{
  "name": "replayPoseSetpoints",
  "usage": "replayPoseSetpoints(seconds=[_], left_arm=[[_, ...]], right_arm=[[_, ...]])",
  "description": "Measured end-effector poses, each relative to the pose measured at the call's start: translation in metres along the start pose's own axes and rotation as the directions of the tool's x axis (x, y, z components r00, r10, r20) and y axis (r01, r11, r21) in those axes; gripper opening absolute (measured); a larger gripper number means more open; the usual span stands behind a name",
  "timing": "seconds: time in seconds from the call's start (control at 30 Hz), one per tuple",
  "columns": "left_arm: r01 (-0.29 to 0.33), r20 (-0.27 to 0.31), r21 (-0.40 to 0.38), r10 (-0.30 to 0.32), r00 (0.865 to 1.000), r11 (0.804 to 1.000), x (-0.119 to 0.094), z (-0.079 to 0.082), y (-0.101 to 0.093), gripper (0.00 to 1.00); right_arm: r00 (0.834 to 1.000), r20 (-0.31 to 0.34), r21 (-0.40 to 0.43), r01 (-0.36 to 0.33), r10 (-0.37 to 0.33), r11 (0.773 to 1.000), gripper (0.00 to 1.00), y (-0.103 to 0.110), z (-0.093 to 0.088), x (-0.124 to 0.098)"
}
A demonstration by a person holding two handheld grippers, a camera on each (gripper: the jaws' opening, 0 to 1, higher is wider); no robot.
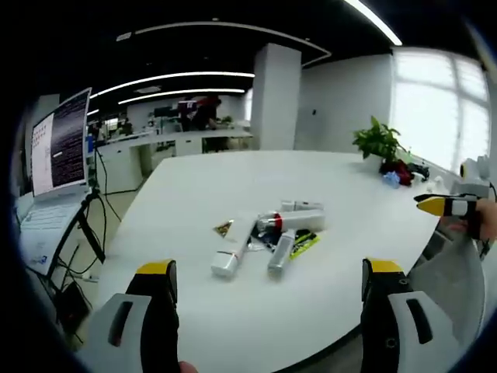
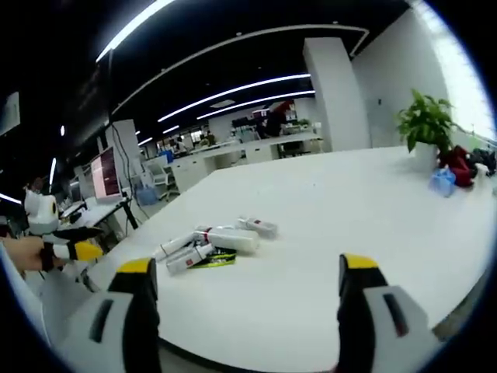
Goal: Arrange the skincare products in the storage area until every visible bottle or jar stands upright without overlapping.
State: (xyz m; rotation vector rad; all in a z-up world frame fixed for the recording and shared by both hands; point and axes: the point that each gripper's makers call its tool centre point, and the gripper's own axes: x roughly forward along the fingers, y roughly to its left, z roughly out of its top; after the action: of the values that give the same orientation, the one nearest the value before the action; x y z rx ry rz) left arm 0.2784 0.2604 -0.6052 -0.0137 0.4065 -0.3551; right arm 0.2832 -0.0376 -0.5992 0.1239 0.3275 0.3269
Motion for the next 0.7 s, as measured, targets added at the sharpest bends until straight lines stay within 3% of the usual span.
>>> replayPoseSetpoints(seconds=[0.2,0.57,0.7], left_arm=[[0.012,-0.015,0.034,-0.011,1.000,0.999,0.008,-0.004,-0.005,0.97],[-0.005,0.010,-0.052,0.006,1.000,0.999,0.005,0.001,0.006,0.97],[-0.004,0.004,-0.047,0.004,1.000,0.999,0.005,0.000,0.005,0.97]], right_arm=[[1.000,-0.008,0.007,0.002,-0.002,1.000,0.96,-0.001,-0.002,-0.001],[1.000,-0.018,-0.004,-0.006,0.006,1.000,0.96,0.001,-0.003,0.002],[1.000,-0.021,-0.004,-0.008,0.008,1.000,0.96,0.002,-0.003,0.002]])
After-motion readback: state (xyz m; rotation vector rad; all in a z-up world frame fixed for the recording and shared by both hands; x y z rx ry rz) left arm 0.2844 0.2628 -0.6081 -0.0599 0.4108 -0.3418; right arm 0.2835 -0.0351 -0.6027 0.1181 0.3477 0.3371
